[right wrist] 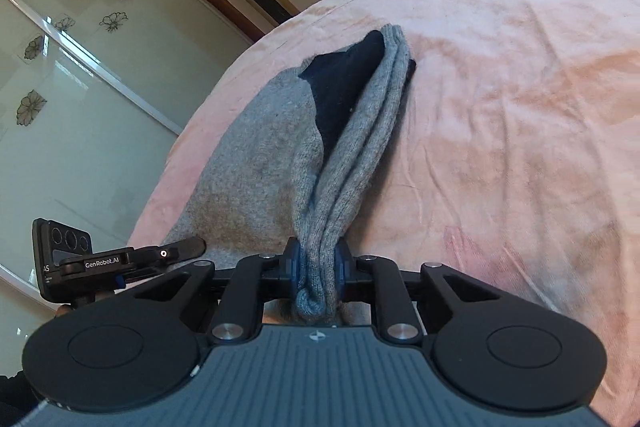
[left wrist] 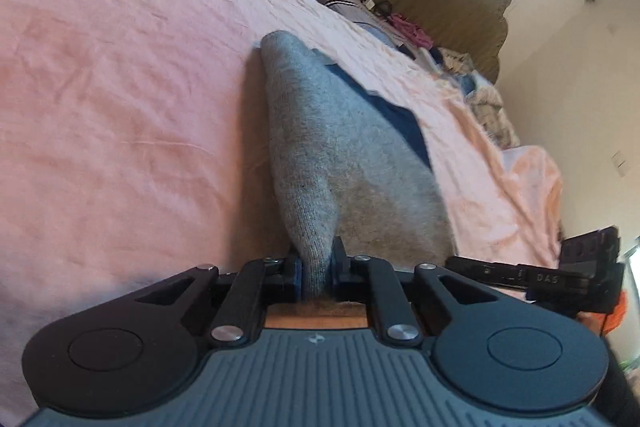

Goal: Fold small clothes

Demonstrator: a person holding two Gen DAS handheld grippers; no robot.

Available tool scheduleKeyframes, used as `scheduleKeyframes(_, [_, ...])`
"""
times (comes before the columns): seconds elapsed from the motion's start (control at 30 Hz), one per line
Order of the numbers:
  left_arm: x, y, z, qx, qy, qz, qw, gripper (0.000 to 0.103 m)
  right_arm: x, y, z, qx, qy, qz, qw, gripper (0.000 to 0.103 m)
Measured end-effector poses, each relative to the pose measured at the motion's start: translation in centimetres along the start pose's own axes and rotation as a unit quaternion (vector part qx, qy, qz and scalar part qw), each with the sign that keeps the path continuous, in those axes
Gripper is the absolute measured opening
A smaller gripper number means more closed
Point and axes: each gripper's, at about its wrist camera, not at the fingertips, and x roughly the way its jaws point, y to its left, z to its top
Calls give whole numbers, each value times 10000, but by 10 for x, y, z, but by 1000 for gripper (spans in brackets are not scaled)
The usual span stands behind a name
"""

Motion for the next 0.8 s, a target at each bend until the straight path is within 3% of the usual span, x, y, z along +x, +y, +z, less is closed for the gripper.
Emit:
scheduleKeyframes(0.03, [-2, -1, -4, 191, -34, 174, 9997, 17, 1, -5, -2, 71, -59, 51, 9999, 21])
scheduleKeyframes(0.1, [-17, -12, -16, 686, -327, 429, 9962, 20, -5, -10, -1, 380, -104, 246, 9989, 34])
scheduleKeyframes(0.17, [-35, -34, -33, 1466, -777, 702, 9836, 27, -18, -5, 8, 424, -460, 155, 9979, 52])
scheduleKeyframes(0.27, [-36, -57, -52, 2396, -1039, 1047, 9596, 45, -24, 1, 33, 513, -824, 332, 9947, 54])
scheduleKeyframes(0.37, [-18, -63, -56, 2635, -897, 1247, 9524, 45, -4, 12, 63, 422, -729, 279, 9961, 54])
scheduleKeyframes(0.53, [-5, -57, -63, 2631, -884, 1254, 9525, 47, 54, 12, 86, 541, -76, -203, 9983, 54])
scheduleKeyframes(0.57, [-5, -56, -62, 2582, -894, 1256, 9537, 46, 59, 15, 87, 401, -71, -192, 9990, 48])
scheduleKeyframes(0.6, [-4, -55, -61, 2530, -873, 1226, 9557, 46, 62, 19, 89, 187, -53, -224, 9996, 34])
scheduleKeyframes(0.63, [-3, -55, -61, 2497, -847, 1190, 9572, 46, 65, 23, 92, 35, -31, -365, 9993, 13])
scheduleKeyframes(0.8, [-3, -51, -65, 2453, -712, 1068, 9609, 46, 71, 10, 98, -49, -111, -593, 9982, 12])
